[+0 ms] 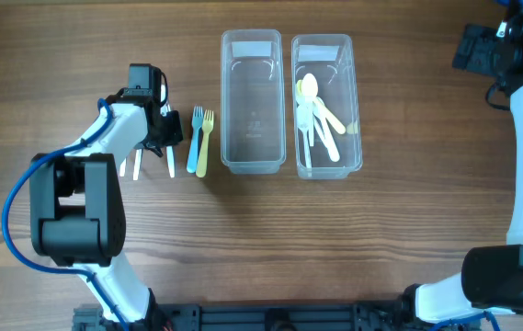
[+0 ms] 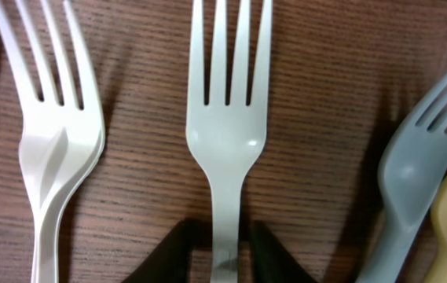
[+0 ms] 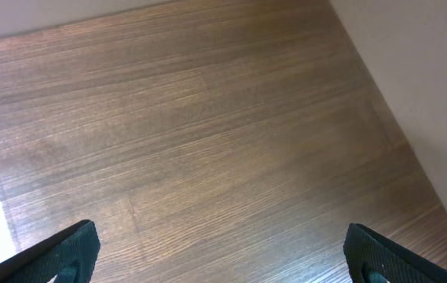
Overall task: Pack container
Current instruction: 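Lower the left gripper onto a white fork and close on its handle, then carry the white fork into the left container and open the left gripper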
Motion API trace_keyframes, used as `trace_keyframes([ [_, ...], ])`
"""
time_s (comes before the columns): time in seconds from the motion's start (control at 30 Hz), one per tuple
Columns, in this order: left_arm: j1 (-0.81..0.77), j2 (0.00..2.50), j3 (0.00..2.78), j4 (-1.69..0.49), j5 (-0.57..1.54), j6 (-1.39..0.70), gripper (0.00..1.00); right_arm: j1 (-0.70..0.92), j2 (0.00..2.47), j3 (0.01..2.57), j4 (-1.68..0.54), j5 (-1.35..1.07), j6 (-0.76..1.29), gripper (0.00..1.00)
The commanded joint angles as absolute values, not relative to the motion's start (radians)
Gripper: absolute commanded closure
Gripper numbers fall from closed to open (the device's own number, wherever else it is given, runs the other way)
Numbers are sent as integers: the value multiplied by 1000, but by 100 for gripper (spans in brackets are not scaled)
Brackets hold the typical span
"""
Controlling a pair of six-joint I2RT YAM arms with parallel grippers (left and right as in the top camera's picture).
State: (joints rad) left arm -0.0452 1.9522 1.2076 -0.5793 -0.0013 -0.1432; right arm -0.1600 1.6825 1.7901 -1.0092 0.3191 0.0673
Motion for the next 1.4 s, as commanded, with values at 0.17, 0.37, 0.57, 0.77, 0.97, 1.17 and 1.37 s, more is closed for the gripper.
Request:
trace_keyframes([
  [0.17,-46,1970,1227,-616,-1,-147,96,-159,1687,1798,-1007,336,79,0],
  [0.37,-49,1898,1373,-742,-1,-147,96,-159,1687,1798,-1007,336,79,0],
  [0.57,-102,1836,1583,-898,8,-146,96,-159,1687,1798,-1007,336,79,0],
  [0.77,-245,1826,1714,-966,34,-193,96,-159,1687,1798,-1007,336,79,0],
  [0.97,-400,1829,1719,-928,31,-245,95,-159,1687,1798,-1007,336,79,0],
  [1.17,-447,1860,1719,-898,6,-282,94,-159,1687,1798,-1007,336,79,0],
  [1.37,-447,1957,1719,-876,7,-295,92,-159,1687,1798,-1007,336,78,0],
])
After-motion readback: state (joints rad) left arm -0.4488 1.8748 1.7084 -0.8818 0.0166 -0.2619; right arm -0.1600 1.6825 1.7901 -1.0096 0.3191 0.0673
